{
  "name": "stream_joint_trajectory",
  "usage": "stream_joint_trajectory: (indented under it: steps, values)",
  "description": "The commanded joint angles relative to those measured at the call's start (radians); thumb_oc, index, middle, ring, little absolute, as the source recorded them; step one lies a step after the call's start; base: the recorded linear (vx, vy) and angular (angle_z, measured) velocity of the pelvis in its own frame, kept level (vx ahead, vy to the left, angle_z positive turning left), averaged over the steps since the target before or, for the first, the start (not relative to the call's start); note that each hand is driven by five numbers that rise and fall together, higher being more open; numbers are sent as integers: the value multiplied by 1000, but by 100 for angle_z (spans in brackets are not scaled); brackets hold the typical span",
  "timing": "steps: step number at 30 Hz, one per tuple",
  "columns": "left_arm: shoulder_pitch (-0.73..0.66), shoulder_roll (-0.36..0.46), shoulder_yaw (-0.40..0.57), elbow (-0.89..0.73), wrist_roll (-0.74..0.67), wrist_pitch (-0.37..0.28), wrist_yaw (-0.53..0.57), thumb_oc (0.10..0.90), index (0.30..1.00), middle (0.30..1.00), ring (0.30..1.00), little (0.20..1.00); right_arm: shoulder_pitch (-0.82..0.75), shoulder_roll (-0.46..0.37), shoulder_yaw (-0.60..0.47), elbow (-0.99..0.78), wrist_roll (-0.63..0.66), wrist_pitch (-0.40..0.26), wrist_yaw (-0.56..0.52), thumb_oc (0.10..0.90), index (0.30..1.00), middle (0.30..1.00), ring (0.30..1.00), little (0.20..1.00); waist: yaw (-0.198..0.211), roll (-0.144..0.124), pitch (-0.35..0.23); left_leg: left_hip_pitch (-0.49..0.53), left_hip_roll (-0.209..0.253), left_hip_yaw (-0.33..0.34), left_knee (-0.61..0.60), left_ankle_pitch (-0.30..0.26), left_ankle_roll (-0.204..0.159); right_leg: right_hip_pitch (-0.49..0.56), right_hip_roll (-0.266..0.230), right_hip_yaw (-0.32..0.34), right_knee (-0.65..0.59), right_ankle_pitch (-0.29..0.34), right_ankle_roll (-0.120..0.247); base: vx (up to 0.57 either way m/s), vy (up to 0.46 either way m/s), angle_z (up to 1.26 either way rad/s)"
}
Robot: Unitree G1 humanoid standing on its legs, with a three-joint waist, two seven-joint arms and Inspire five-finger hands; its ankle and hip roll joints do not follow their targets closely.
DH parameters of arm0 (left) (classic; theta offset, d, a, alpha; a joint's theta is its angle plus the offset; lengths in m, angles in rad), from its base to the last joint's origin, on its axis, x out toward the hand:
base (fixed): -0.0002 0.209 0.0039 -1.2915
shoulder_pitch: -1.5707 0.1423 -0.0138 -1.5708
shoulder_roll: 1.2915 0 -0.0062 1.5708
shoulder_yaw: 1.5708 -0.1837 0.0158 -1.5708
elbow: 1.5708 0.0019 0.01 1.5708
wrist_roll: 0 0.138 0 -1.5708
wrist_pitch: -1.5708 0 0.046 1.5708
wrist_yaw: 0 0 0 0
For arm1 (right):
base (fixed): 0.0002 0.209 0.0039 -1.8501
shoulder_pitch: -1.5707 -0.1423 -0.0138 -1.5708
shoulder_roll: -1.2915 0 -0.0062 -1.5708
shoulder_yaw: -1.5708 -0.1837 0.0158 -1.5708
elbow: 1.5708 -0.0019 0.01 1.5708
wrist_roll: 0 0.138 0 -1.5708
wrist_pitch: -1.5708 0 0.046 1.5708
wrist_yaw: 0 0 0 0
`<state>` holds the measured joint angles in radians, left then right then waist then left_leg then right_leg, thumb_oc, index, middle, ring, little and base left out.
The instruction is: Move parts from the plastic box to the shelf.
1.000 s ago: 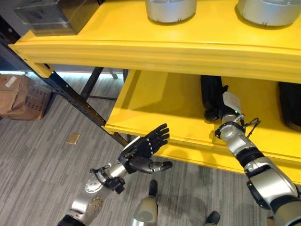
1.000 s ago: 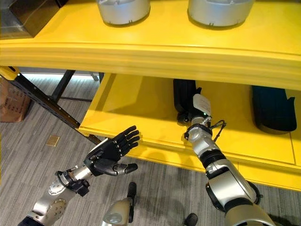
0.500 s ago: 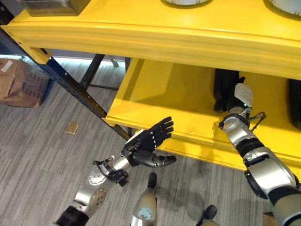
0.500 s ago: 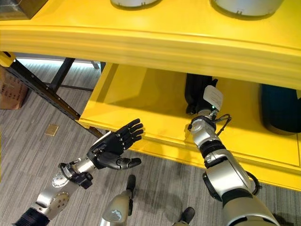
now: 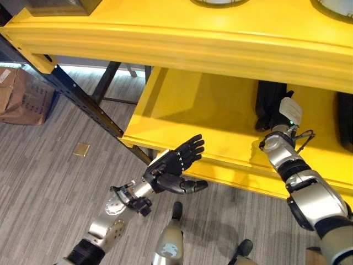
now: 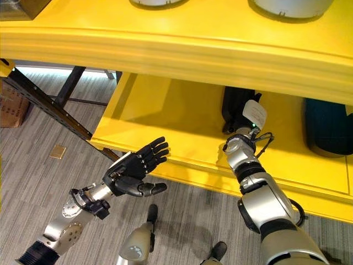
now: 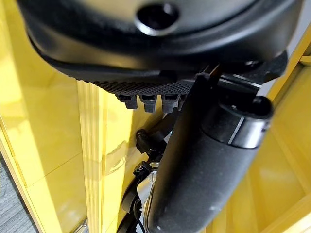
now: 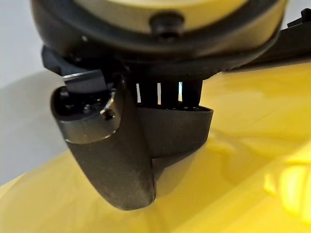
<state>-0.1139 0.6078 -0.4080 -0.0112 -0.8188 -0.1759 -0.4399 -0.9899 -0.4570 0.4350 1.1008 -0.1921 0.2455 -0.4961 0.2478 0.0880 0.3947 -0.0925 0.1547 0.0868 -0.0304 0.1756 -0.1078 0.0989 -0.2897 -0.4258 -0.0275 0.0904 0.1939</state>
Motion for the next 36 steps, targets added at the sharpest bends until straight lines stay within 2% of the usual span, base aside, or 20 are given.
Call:
stream_joint_trajectory:
  steps: [1,12,26,27,28,29,33,35,36]
  values:
    - [-110,-7,8,-90,-32,-114,-37,900,1000,1000,1000,1000,-16,-29,24,67,73,29,77,400,300,300,300,300,2,12,25,25,4,97,46,-108,35,-112,8,31,162,-93,-68,0,0,0]
    - [-90,-17,31,-77,-31,-103,-86,900,1000,1000,1000,1000,53,-12,38,34,7,4,131,400,300,300,300,300,-10,3,-9,57,9,111,33,-107,34,-87,5,36,138,-76,-62,3,3,-1]
    - [-74,-26,43,-62,-34,-103,-112,900,1000,1000,1000,1000,128,18,53,-14,24,12,145,400,300,300,300,300,-24,-11,-33,81,17,122,33,-112,32,-69,7,47,133,-76,-61,10,2,-1]
    - [-74,-26,43,-62,-33,-102,-112,900,1000,1000,1000,1000,126,19,49,-12,8,9,161,435,349,349,349,349,-24,-11,-35,83,18,122,34,-113,32,-67,7,47,133,-76,-61,49,-2,-4]
    - [-75,-27,45,-62,-34,-95,-113,900,1000,1000,1000,1000,124,24,49,-11,-16,10,166,745,783,783,783,783,-23,-11,-39,85,18,122,33,-113,31,-66,7,46,133,-76,-60,52,-3,-8]
    - [-71,-29,45,-62,-29,-91,-112,900,1000,1000,1000,1000,125,20,55,-13,-10,5,156,900,1000,1000,1000,1000,-22,-11,-41,88,18,121,33,-112,31,-63,8,45,132,-76,-60,48,-4,-7]
    - [-69,-25,42,-61,-37,-92,-113,900,1000,1000,1000,1000,115,16,48,-7,-11,2,158,900,1000,1000,1000,1000,-20,-10,-45,89,19,118,33,-113,30,-60,8,42,133,-78,-61,9,-1,-1]
    - [-65,-25,42,-60,-33,-93,-123,900,1000,1000,1000,1000,115,12,47,-5,-35,-2,181,900,1000,1000,1000,1000,-18,-9,-45,87,18,115,35,-112,30,-60,7,40,135,-79,-61,0,0,0]
    - [-62,-24,44,-63,-31,-93,-133,900,1000,1000,1000,1000,116,7,48,-5,-18,-2,231,900,1000,1000,1000,1000,-17,-8,-45,87,18,114,35,-113,29,-59,7,39,135,-79,-61,0,0,0]
